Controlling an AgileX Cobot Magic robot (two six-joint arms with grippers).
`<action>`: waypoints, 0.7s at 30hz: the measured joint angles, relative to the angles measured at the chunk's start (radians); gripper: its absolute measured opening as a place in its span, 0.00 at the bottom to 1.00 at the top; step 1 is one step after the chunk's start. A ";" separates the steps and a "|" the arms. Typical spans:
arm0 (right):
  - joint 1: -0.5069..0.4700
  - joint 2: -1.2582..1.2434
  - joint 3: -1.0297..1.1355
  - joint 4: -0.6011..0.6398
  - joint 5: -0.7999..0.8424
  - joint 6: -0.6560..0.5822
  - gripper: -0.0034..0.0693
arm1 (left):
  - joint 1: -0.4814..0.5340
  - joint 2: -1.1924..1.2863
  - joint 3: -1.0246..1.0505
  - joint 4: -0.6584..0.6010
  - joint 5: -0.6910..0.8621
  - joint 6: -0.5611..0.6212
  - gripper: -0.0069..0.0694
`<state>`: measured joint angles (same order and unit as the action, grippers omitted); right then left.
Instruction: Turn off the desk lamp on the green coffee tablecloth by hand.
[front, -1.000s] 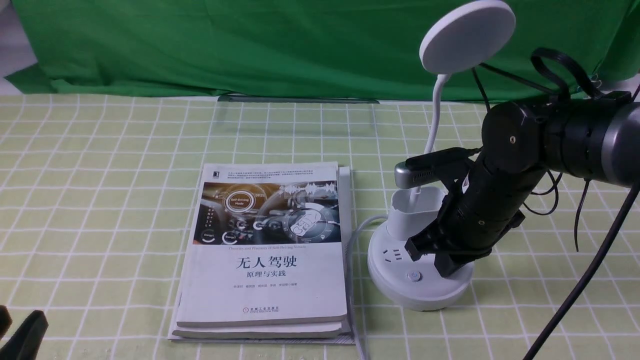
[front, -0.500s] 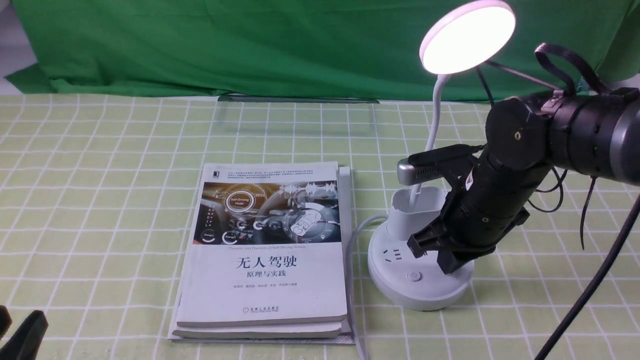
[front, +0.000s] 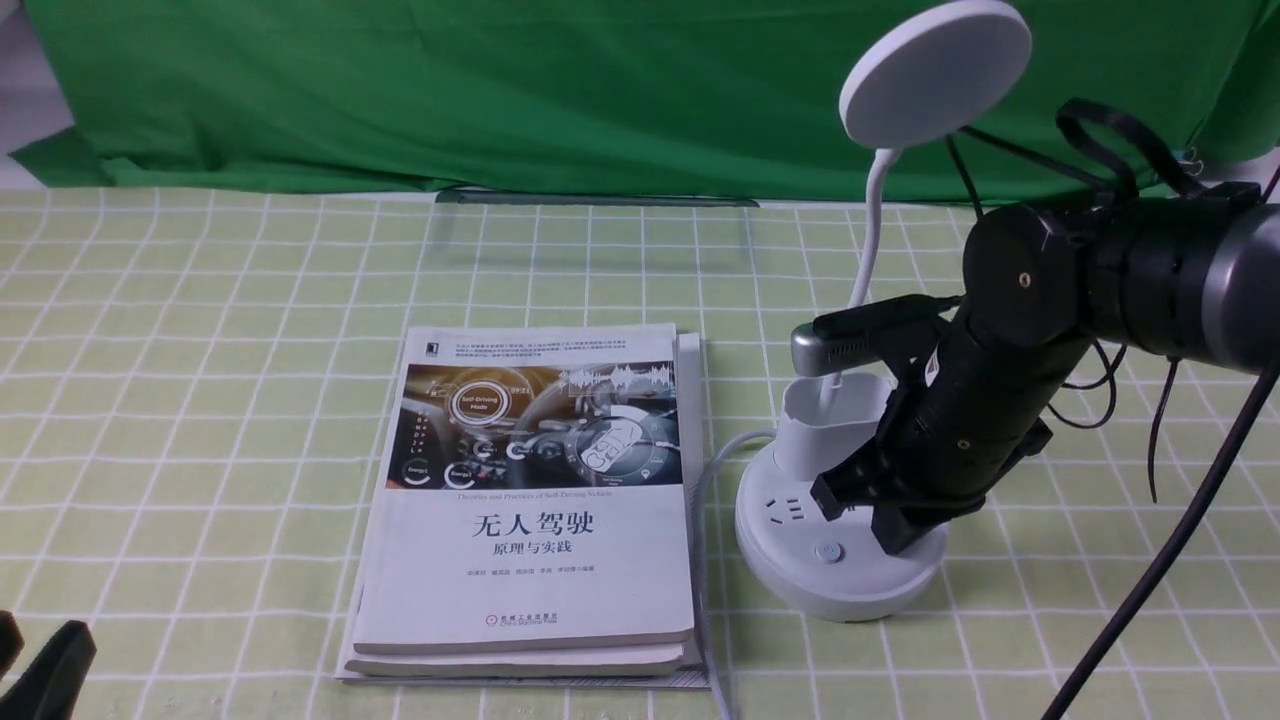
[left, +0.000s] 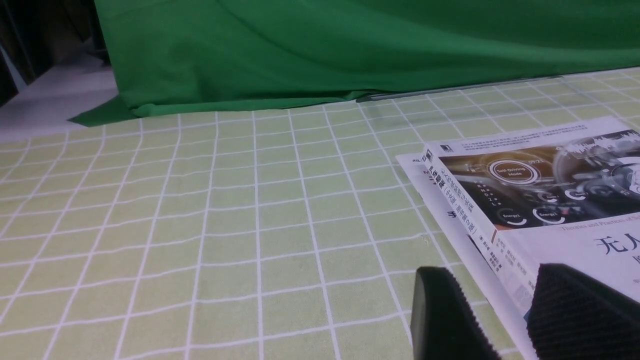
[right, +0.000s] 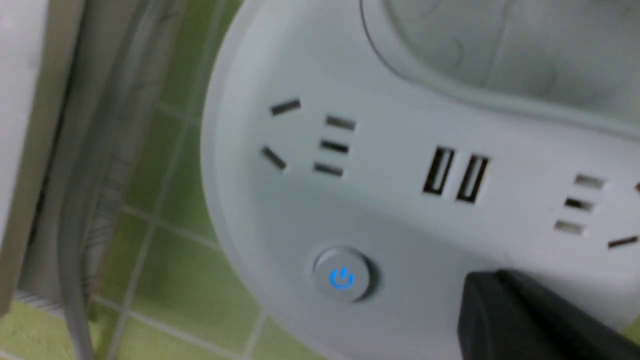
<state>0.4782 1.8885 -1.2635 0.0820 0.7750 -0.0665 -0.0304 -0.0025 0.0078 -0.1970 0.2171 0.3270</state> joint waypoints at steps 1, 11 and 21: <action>0.000 0.002 -0.004 0.000 0.001 0.000 0.11 | 0.000 0.000 0.000 0.000 0.000 0.000 0.41; 0.000 -0.068 0.013 -0.017 0.031 0.003 0.11 | 0.000 0.000 0.000 0.000 0.000 0.000 0.41; 0.000 -0.503 0.308 -0.022 -0.030 0.019 0.11 | 0.000 0.000 0.000 0.000 0.000 0.000 0.41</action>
<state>0.4782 1.3855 -0.9557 0.0600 0.7450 -0.0475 -0.0304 -0.0025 0.0078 -0.1970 0.2171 0.3270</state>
